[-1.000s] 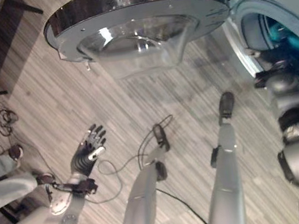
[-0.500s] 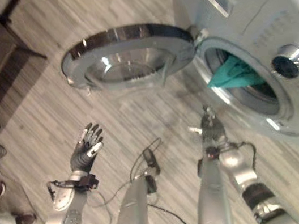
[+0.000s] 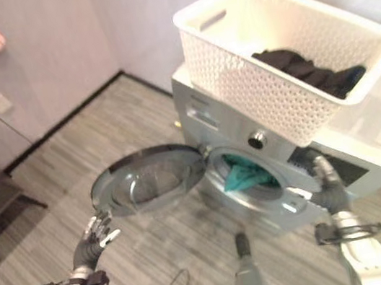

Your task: Grab the laundry basket,head to the washer,open it,put in the laundry and shut it.

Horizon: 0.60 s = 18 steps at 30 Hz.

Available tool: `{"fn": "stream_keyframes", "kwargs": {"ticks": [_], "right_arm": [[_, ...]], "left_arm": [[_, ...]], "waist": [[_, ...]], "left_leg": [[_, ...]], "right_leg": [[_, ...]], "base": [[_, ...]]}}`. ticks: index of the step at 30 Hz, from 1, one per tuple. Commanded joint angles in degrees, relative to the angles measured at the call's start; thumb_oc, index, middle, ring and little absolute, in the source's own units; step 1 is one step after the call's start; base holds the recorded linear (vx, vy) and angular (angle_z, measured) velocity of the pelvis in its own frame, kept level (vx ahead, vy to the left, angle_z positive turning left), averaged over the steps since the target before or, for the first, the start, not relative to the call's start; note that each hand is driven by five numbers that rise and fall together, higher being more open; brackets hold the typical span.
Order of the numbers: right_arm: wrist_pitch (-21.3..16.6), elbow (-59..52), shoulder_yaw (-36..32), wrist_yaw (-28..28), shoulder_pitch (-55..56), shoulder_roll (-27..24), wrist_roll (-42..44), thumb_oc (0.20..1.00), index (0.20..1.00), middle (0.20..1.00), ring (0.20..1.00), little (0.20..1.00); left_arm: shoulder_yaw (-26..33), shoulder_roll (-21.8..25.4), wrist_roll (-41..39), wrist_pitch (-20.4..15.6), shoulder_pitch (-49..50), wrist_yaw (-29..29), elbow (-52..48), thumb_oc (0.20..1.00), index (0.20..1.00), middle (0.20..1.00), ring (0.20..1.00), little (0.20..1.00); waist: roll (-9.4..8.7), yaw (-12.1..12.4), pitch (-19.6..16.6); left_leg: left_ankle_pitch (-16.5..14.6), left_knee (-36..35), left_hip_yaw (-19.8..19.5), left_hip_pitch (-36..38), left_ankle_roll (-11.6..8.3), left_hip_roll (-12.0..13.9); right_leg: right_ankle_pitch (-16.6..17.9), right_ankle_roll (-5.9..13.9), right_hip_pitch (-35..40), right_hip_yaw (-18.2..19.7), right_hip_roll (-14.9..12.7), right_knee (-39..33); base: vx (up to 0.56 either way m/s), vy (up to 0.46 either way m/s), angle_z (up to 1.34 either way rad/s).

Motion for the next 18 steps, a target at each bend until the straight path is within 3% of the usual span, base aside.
{"fn": "stream_keyframes", "kwargs": {"ticks": [1,4,7,8,9,10,11,12,14,15,17,18], "right_arm": [[-4.23,-2.62,-4.11,-3.80,-6.93,-4.44,-3.06,1.000,1.000,1.000,1.000,1.000],[-6.00,-7.56,-13.16,-8.40,-11.87,-10.28,-7.27,1.000,1.000,1.000,1.000,1.000],[-6.77,-8.08,-17.76,-11.87,-15.38,-16.48,-8.01,1.000,1.000,1.000,1.000,1.000],[-6.93,-6.42,-18.89,-12.23,-16.38,-21.04,-7.02,1.000,1.000,1.000,1.000,1.000],[-6.99,-6.31,-18.90,-12.22,-16.40,-21.16,-6.97,1.000,1.000,1.000,1.000,1.000],[-6.76,-4.04,-18.61,-11.62,-17.21,-26.38,-6.26,1.000,1.000,1.000,1.000,1.000],[-7.05,-3.38,-18.36,-11.68,-17.49,-26.98,-6.07,1.000,1.000,1.000,1.000,1.000],[-5.64,0.50,-16.82,-9.24,-17.24,-33.32,-4.83,1.000,1.000,1.000,1.000,1.000],[-3.96,8.52,-12.50,-5.25,-17.74,-43.03,-3.09,1.000,1.000,1.000,1.000,1.000],[-4.03,8.67,-12.26,-5.26,-18.00,-43.11,-3.07,1.000,1.000,1.000,1.000,1.000],[-0.47,17.14,-4.96,1.12,-19.12,-54.42,-2.73,1.000,1.000,1.000,1.000,1.000],[-0.57,17.46,-4.16,1.13,-19.99,-54.55,-2.68,1.000,1.000,1.000,1.000,1.000]], "left_arm": [[1.77,0.58,2.83,-1.03,-3.91,-1.51,-2.38,1.000,1.000,1.000,1.000,1.000],[0.15,-0.02,3.54,-0.29,-5.43,-2.95,-1.66,1.000,1.000,1.000,1.000,1.000],[-1.76,-0.26,3.17,0.15,-7.64,-3.47,-0.74,1.000,1.000,1.000,1.000,1.000],[-2.86,-0.68,3.28,0.59,-8.44,-3.87,0.29,1.000,1.000,1.000,1.000,1.000],[-2.89,-0.75,3.28,0.58,-8.48,-3.87,0.32,1.000,1.000,1.000,1.000,1.000],[-3.54,-1.19,2.91,0.86,-8.37,-4.34,0.79,1.000,1.000,1.000,1.000,1.000],[-3.54,-1.42,2.90,0.85,-8.35,-4.35,0.81,1.000,1.000,1.000,1.000,1.000],[-4.20,-1.54,2.68,1.12,-8.00,-5.21,1.45,1.000,1.000,1.000,1.000,1.000],[-5.18,-1.60,1.90,1.13,-7.62,-6.23,1.86,1.000,1.000,1.000,1.000,1.000],[-5.10,-1.64,1.91,1.12,-7.59,-6.23,1.87,1.000,1.000,1.000,1.000,1.000],[-6.75,-0.78,1.14,1.48,-7.97,-6.64,2.59,1.000,1.000,1.000,1.000,1.000],[-6.60,-0.82,1.15,1.46,-7.95,-6.63,2.62,1.000,1.000,1.000,1.000,1.000]], "waist": [[2.04,-0.26,2.04],[1.99,-0.82,0.15],[1.37,-1.25,-1.36],[0.92,-0.82,-2.43],[0.98,-0.82,-2.42],[0.16,-0.11,-3.36],[0.31,-0.08,-3.39],[-0.90,0.51,-3.99],[-1.64,1.43,-4.15],[-1.67,1.38,-4.21],[-2.43,2.16,-4.14],[-2.60,2.04,-4.26]], "left_leg": [[-2.24,-8.39,-4.21,7.29,2.92,-1.87],[-1.47,-11.70,-5.82,10.18,3.80,-2.73],[-1.14,-12.43,-7.37,10.93,3.55,-2.21],[-1.31,-12.42,-7.69,10.98,3.39,-2.35],[-1.30,-12.43,-7.70,10.98,3.39,-2.36],[-1.46,-12.56,-7.39,11.96,2.89,-1.88],[-1.30,-12.74,-7.29,12.04,2.88,-1.97],[-1.30,-12.68,-6.94,12.92,2.21,-1.02],[-1.02,-12.85,-6.53,13.92,1.44,-0.14],[-0.93,-12.94,-6.48,13.89,1.44,-0.21],[-0.43,-13.41,-6.76,14.99,0.36,1.39],[-0.06,-13.58,-6.67,14.86,0.34,1.18]], "right_leg": [[3.69,4.96,-0.07,0.75,-0.78,1.79],[3.60,4.96,0.48,3.36,0.50,5.32],[4.48,4.96,1.02,6.70,1.32,4.86],[4.50,4.96,1.93,6.97,0.77,3.79],[4.52,4.96,1.96,6.95,0.76,3.74],[4.90,4.96,2.74,5.94,0.62,3.13],[5.09,4.96,2.79,6.03,0.57,2.89],[5.26,4.96,3.45,5.50,0.96,2.59],[4.44,4.96,4.25,5.42,1.40,2.51],[4.48,4.96,4.16,5.48,1.36,2.49],[1.92,4.44,5.22,4.91,2.45,2.70],[2.14,4.43,4.99,5.07,2.29,2.63]], "base": [[0.06,0.067,0.02],[0.08,0.054,0.07],[0.11,-0.042,0.27],[0.08,-0.027,0.36],[0.13,-0.066,0.26],[0.07,-0.051,0.07],[0.14,-0.131,0.00],[0.11,-0.114,-0.11],[0.08,-0.104,-0.16],[0.02,-0.056,-0.10],[0.05,-0.063,-0.14],[0.04,-0.062,-0.15]]}}
